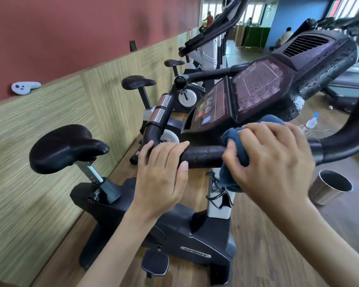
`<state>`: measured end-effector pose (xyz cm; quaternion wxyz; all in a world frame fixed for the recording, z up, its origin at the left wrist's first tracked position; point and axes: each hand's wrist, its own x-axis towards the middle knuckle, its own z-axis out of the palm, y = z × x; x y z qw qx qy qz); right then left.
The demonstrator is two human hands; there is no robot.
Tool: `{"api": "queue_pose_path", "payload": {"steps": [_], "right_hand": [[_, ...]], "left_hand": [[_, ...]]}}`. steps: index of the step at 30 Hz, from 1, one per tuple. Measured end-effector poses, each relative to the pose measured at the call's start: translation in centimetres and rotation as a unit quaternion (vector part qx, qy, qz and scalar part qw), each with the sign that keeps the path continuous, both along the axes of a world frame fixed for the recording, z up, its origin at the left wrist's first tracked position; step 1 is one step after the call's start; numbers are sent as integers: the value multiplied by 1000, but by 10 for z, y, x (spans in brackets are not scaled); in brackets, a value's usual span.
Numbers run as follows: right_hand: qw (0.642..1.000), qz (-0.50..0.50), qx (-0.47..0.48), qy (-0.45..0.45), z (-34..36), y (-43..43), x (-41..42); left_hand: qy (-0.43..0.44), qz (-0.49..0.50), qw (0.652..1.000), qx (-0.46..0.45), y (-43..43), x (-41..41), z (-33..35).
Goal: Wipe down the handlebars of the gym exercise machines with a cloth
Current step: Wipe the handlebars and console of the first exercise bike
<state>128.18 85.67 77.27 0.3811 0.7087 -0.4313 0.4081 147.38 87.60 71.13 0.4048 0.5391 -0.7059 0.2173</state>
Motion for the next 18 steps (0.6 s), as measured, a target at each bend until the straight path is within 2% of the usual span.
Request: {"api": "queue_pose_path", "payload": {"steps": [7,12,18], "right_hand": [[999,31,16,-6,-16,-4,55],[997,52,50,1,-12,1,56],[997,-48,39,-50,-8,9,40]], "left_hand": [[-32,-56,996,-61,-11,19,-5],[-36,-128,988,-82,-29,44,-3],[-35,-226,971,-68,-45,68,2]]}}
